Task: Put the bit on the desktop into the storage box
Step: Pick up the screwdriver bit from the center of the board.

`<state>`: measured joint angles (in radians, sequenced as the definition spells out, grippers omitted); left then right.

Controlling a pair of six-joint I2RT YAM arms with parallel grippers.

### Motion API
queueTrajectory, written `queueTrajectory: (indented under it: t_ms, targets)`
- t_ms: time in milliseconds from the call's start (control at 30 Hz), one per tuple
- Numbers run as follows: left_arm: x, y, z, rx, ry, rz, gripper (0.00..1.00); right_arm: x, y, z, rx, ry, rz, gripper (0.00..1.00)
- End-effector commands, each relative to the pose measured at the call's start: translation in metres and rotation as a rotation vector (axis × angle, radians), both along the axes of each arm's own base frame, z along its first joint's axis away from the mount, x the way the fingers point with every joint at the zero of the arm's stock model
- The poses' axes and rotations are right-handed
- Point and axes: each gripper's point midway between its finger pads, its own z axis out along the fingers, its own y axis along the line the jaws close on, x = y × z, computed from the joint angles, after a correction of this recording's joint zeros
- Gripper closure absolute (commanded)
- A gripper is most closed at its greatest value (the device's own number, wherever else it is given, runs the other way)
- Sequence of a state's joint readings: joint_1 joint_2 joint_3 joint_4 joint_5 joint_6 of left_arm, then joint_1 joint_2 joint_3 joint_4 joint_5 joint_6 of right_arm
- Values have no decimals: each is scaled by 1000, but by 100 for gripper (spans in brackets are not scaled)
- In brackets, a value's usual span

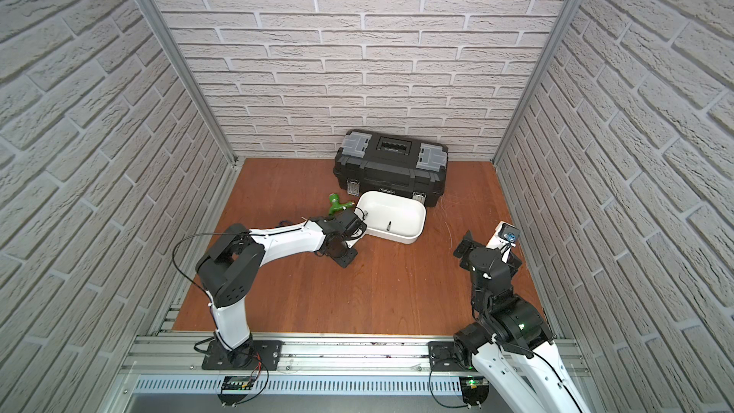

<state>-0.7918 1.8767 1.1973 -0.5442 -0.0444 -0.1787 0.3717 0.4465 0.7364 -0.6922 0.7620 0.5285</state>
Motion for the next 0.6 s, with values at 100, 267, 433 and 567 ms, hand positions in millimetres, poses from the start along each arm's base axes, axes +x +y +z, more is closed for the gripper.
queueTrajectory:
  t_ms: [100,267,433,567]
  targets:
    - [-2,5,-12,5,12,29,72,3,0,13,25,-44,-9,2]
    - [2,2,-14,11,11,29,72,3,0,13,25,-42,-8,2]
    - [6,0,-15,18,8,28,73,2,0,13,22,-43,-10,2]
    - [8,-1,-15,29,3,28,78,3,0,12,21,-43,-11,2]
